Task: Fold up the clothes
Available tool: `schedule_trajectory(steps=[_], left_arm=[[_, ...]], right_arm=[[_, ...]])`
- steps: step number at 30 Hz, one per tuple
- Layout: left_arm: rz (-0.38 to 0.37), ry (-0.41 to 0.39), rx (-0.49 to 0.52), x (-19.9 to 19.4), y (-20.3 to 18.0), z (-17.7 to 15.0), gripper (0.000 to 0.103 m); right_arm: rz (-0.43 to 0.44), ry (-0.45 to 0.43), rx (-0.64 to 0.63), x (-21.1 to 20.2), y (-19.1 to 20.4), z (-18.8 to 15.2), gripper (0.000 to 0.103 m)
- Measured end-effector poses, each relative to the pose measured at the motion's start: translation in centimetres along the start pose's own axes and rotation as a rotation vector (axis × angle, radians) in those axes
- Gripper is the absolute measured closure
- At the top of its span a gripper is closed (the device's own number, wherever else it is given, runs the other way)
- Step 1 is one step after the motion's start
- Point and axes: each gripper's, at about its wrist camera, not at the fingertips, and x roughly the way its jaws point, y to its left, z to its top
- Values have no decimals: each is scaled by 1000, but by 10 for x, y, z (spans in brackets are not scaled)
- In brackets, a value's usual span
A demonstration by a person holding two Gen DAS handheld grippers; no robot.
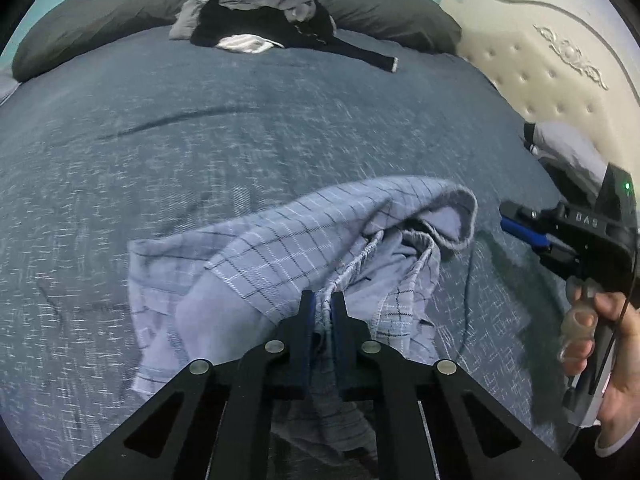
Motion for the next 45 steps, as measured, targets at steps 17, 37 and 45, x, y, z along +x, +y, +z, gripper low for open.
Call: schedule_trajectory(steps=[17,37,45], left_arm=[[21,-98,-175,-35,66,11,97],[87,-177,-328,-66,134,1,97],[76,-166,-351,-62,144,-2,97]], right_arm=[[32,90,-70,22,26,-11,78],[181,251,-288,48,93,-45,54],[186,292,-434,52,120,-64,45]])
